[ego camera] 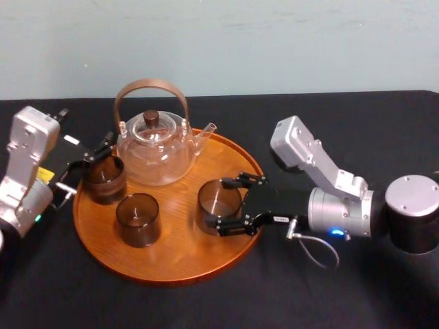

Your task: Pick up the glass from the table and place it on the tray.

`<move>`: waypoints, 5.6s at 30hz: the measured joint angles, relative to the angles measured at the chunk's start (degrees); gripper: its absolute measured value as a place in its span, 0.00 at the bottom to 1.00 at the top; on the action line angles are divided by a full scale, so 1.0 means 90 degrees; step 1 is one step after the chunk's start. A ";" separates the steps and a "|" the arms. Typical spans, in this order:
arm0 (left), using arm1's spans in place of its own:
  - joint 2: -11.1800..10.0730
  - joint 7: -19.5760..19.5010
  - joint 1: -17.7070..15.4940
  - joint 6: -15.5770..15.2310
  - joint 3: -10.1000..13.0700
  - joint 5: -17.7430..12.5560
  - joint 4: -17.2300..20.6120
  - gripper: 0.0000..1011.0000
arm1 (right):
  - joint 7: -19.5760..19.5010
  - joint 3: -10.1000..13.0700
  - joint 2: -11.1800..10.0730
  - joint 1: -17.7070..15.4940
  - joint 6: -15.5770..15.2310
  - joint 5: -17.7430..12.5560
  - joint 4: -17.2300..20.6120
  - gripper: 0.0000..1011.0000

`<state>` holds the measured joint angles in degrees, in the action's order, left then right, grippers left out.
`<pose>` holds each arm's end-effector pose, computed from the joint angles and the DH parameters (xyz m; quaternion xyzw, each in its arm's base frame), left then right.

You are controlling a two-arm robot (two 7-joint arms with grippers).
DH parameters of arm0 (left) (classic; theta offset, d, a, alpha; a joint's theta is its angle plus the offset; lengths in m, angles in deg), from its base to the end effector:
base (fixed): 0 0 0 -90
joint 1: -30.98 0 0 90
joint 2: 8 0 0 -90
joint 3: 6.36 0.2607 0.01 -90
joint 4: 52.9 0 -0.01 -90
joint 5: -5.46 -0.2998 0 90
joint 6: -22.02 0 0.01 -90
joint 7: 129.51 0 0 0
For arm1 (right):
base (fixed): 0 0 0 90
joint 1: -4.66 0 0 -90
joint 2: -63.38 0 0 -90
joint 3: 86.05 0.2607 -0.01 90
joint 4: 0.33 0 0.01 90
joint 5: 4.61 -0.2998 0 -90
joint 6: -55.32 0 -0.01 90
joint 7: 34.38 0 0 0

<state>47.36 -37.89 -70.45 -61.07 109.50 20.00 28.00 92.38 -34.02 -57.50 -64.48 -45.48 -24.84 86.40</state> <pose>0.3448 0.0684 -0.2769 0.1415 -0.1325 0.5799 0.7913 0.3588 0.0197 -0.2376 -0.1886 -0.0033 -0.2075 0.9599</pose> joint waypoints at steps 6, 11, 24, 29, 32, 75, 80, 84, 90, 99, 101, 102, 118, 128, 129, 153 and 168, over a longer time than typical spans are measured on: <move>0.0000 0.0000 0.0000 0.0000 0.0000 0.0001 0.0000 0.99 | 0.0002 -0.0097 0.0106 0.0009 0.0044 0.0104 -0.0160 0.89; 0.0000 0.0000 0.0000 0.0000 0.0000 0.0000 0.0000 0.99 | -0.0017 -0.0125 0.0173 0.0012 0.0070 0.0163 -0.0267 0.89; 0.0000 0.0000 0.0000 0.0000 0.0000 0.0001 0.0000 0.99 | -0.0072 -0.0155 0.0321 0.0010 0.0092 0.0343 -0.0491 0.89; 0.0000 0.0000 0.0000 0.0000 0.0000 0.0000 0.0000 0.99 | -0.0122 -0.0151 0.0337 -0.0006 0.0078 0.0427 -0.0499 0.89; 0.0000 0.0000 0.0000 0.0000 0.0000 0.0000 0.0000 0.99 | -0.0130 -0.0151 0.0338 -0.0010 0.0076 0.0440 -0.0496 0.89; 0.0000 0.0000 0.0000 0.0000 0.0000 0.0001 0.0000 0.99 | 0.0112 -0.0009 0.0112 -0.0112 0.0129 0.0226 -0.0330 0.99; 0.0000 -0.0001 0.0000 0.0000 0.0000 0.0001 0.0000 0.99 | 0.0248 0.0111 -0.0156 -0.0240 0.0202 0.0063 -0.0090 0.99; 0.0000 0.0000 0.0000 0.0000 0.0000 0.0001 0.0000 0.99 | 0.0317 0.0208 -0.0358 -0.0337 0.0257 -0.0053 0.0097 0.99; 0.0000 0.0000 0.0000 0.0000 0.0000 0.0001 0.0000 0.99 | 0.0347 0.0427 -0.0706 -0.0533 0.0386 -0.0276 0.0393 0.99; 0.0000 0.0000 0.0000 0.0000 0.0000 0.0000 0.0000 0.99 | -0.0004 0.0875 -0.1034 -0.0898 0.0486 -0.0560 0.0658 0.99; 0.0000 0.0000 0.0000 0.0000 0.0000 0.0000 0.0000 0.99 | -0.0120 0.0964 -0.1050 -0.0958 0.0483 -0.0594 0.0680 0.99; 0.0000 0.0000 0.0000 0.0000 0.0000 0.0000 0.0000 0.99 | -0.0213 0.1043 -0.1058 -0.1011 0.0475 -0.0623 0.0691 0.99; 0.0000 0.0000 0.0000 0.0000 0.0000 0.0000 0.0000 0.99 | -0.1486 0.1866 -0.0772 -0.1312 -0.0094 -0.0672 0.0607 0.99; 0.0000 0.0000 0.0000 0.0000 0.0000 0.0000 0.0000 0.99 | -0.1868 0.2048 -0.0536 -0.1193 -0.0599 -0.0482 0.0344 0.99; 0.0000 0.0000 0.0000 0.0000 0.0000 0.0000 0.0000 0.99 | -0.1878 0.2050 -0.0516 -0.1175 -0.0638 -0.0463 0.0312 0.99; 0.0000 0.0000 0.0000 0.0000 0.0000 0.0000 0.0000 0.99 | -0.1739 0.1933 0.0131 -0.0502 -0.0957 0.0012 -0.0654 0.99; 0.0000 0.0000 0.0000 0.0000 0.0000 0.0001 0.0000 0.99 | -0.1655 0.1805 0.0543 -0.0049 -0.0857 0.0365 -0.1313 0.99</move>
<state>47.36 -37.89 -70.45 -61.07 109.50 20.01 28.00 77.48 -17.77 -52.61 -64.92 -53.19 -21.55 74.58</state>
